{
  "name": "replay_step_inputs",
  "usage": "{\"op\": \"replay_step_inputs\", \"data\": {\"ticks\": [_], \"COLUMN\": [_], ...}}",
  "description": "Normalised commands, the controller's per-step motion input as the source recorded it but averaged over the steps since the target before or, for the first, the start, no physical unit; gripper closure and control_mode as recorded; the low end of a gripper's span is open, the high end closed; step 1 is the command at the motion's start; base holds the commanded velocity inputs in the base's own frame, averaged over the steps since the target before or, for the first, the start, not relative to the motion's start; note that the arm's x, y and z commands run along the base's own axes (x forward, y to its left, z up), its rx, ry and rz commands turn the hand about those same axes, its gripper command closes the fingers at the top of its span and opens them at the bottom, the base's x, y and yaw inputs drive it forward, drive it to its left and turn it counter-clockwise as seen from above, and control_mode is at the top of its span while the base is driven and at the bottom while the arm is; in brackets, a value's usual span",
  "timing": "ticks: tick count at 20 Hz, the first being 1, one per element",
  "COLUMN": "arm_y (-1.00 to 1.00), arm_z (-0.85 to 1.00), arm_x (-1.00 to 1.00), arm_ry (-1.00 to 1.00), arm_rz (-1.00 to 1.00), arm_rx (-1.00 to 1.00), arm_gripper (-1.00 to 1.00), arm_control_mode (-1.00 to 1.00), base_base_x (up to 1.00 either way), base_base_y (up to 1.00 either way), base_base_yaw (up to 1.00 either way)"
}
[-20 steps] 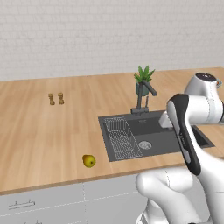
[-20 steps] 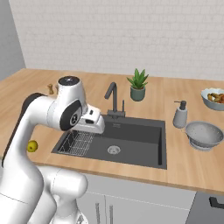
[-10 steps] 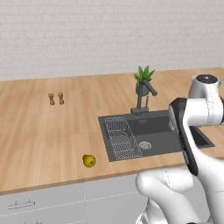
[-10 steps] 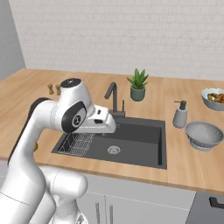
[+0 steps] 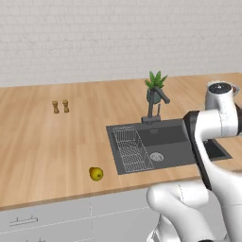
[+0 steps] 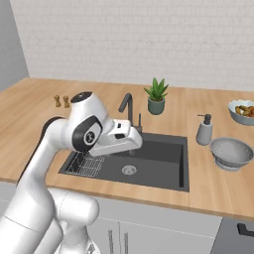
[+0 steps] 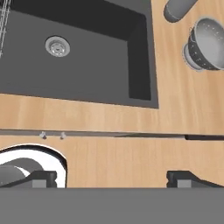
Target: Put the colander in the sink, put the pear in the colander, and turn on the sink faucet and pour water over the colander.
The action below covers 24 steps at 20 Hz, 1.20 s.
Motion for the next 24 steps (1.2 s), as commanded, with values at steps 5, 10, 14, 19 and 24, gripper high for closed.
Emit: {"op": "replay_step_inputs", "data": {"ticks": [5,10,14,19,24], "arm_y": [-0.54,-0.56,-0.39,-0.29,-0.24], "arm_z": [0.00,0.00,0.00,0.00,0.00], "arm_x": [0.10,0.07,0.05,0.09,0.23], "arm_ry": [0.05,0.01,0.00,0.05,0.11], "arm_rz": [0.01,0.13,0.20,0.14,0.03], "arm_rx": [-0.04,0.00,0.00,0.00,0.00], "arm_gripper": [-1.00,-1.00,-1.00,-1.00,-1.00], "arm_control_mode": [-1.00,-1.00,-1.00,-1.00,-1.00], "base_base_x": [0.00,0.00,0.00,0.00,0.00], "base_base_y": [0.00,0.00,0.00,0.00,0.00], "base_base_yaw": [0.00,0.00,0.00,0.00,0.00]}}
